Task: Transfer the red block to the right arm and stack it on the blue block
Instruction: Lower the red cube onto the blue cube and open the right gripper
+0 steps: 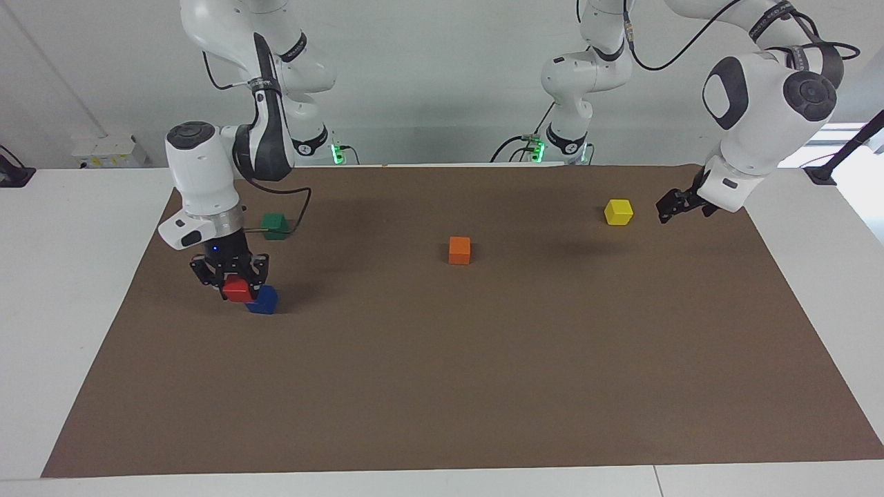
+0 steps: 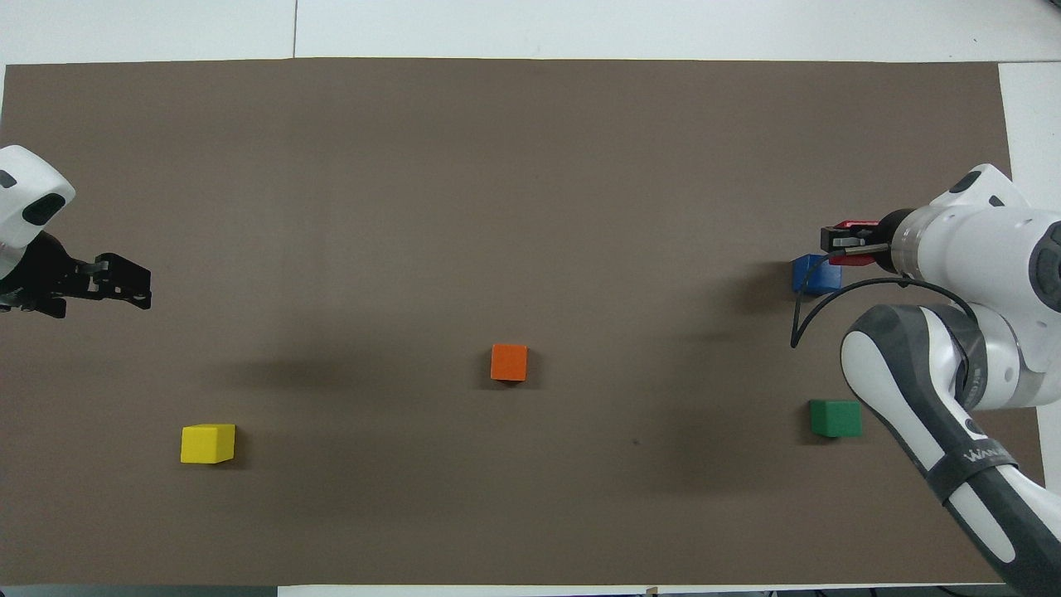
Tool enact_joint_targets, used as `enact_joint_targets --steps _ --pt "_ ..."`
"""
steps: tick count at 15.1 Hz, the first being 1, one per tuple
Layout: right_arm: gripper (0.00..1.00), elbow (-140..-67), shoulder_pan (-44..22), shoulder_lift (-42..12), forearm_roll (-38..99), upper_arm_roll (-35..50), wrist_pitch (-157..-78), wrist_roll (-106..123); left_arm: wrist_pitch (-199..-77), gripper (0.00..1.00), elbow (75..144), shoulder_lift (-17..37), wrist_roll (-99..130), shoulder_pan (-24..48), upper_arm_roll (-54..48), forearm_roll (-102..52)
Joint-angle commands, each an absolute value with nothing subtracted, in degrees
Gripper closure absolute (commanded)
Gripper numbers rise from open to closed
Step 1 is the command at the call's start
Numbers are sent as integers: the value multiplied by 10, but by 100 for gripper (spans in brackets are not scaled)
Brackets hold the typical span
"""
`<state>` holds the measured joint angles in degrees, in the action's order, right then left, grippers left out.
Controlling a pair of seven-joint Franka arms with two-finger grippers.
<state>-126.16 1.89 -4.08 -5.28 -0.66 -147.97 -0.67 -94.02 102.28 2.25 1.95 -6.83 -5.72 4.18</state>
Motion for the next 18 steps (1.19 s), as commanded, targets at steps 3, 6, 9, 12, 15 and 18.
enact_joint_targets --steps 3,6,9,12,15,18 --pt "100 -1293 23 -25 -60 -1 -1490 -50 -917 0 1025 11 11 -51 -50 50" --pt "100 -1294 19 -37 -60 -1 -1491 -69 -922 0 1025 10 17 -36 -49 50" --pt "100 -1296 20 -44 -60 -2 -1493 -70 -923 0 1031 9 18 -24 -49 50" --pt "100 -1297 21 -52 -60 -2 -1496 -64 -924 0 1023 12 11 -21 -43 50" --pt "100 -1297 18 -63 -60 -2 -1512 -66 -906 0 999 22 11 -9 -32 48" --pt "100 -1297 17 -70 -60 -2 -1520 -69 -911 0 998 22 13 -8 -32 47"
